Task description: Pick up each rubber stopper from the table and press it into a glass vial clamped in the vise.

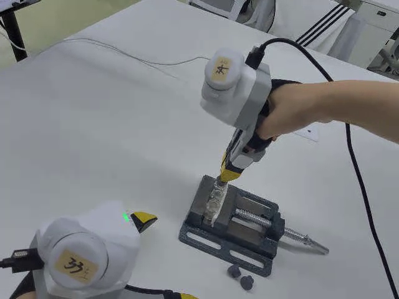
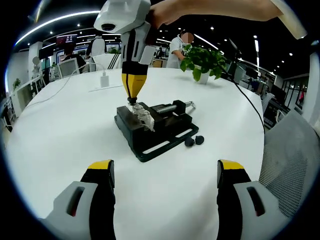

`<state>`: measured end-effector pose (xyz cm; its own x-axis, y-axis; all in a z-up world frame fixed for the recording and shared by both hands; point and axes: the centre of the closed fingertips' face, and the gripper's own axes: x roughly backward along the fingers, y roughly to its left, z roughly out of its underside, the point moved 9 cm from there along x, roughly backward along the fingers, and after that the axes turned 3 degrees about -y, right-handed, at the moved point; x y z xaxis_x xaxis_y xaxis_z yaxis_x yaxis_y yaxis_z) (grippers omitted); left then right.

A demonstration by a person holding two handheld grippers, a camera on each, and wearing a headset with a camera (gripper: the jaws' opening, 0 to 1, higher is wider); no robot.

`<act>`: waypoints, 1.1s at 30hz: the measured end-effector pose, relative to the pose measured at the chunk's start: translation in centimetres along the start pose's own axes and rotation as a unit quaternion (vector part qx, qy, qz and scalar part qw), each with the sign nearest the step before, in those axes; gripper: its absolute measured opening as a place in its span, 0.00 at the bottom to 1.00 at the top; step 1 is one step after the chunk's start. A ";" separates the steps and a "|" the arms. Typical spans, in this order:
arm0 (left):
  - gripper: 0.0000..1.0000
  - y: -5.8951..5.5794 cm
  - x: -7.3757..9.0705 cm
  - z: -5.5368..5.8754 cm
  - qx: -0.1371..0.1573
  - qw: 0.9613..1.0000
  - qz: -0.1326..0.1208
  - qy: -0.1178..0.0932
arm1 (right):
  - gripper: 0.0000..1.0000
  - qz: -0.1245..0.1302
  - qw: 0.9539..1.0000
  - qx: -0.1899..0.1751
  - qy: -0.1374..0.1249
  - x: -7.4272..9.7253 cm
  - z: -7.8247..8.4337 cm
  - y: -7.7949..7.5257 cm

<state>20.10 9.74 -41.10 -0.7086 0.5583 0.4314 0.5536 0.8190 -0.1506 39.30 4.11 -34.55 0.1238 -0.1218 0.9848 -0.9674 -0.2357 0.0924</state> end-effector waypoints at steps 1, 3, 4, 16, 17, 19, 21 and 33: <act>0.83 0.0 0.0 0.0 0.000 1.000 0.000 0.001 | 0.00 -0.002 1.000 0.000 0.002 0.0 -0.1 -0.1; 0.83 0.0 0.0 0.0 0.001 1.000 0.000 0.001 | 0.00 -0.005 1.000 -0.009 0.002 0.0 0.0 -0.1; 0.83 0.0 0.0 0.0 0.001 1.000 0.000 0.000 | 0.00 -0.005 1.000 -0.014 0.001 0.0 0.0 -0.2; 0.82 -0.2 0.9 -0.7 -0.005 1.000 -0.009 -0.002 | 0.00 -0.002 1.000 -0.017 -0.009 -0.1 0.0 0.1; 0.82 -0.2 1.0 -0.9 -0.009 1.000 -0.010 -0.002 | 0.00 -0.002 1.000 -0.018 -0.010 0.0 0.0 0.2; 0.82 -0.2 1.2 -1.1 -0.011 1.000 -0.011 -0.003 | 0.00 0.001 1.000 -0.005 -0.008 0.0 -0.1 0.4; 0.82 -0.2 1.3 -1.4 -0.015 1.000 -0.013 -0.002 | 0.00 0.002 1.000 -0.011 -0.004 0.0 -0.2 0.5; 0.82 -0.6 1.9 -2.5 -0.028 0.999 -0.023 -0.007 | 0.00 0.017 0.999 -0.003 -0.027 0.3 0.8 1.0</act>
<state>19.51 10.00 -37.95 -0.7398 0.5228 0.4236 0.5440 0.8352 -0.0807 38.55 3.11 -34.24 0.1019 -0.1823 0.9779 -0.9725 -0.2251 0.0594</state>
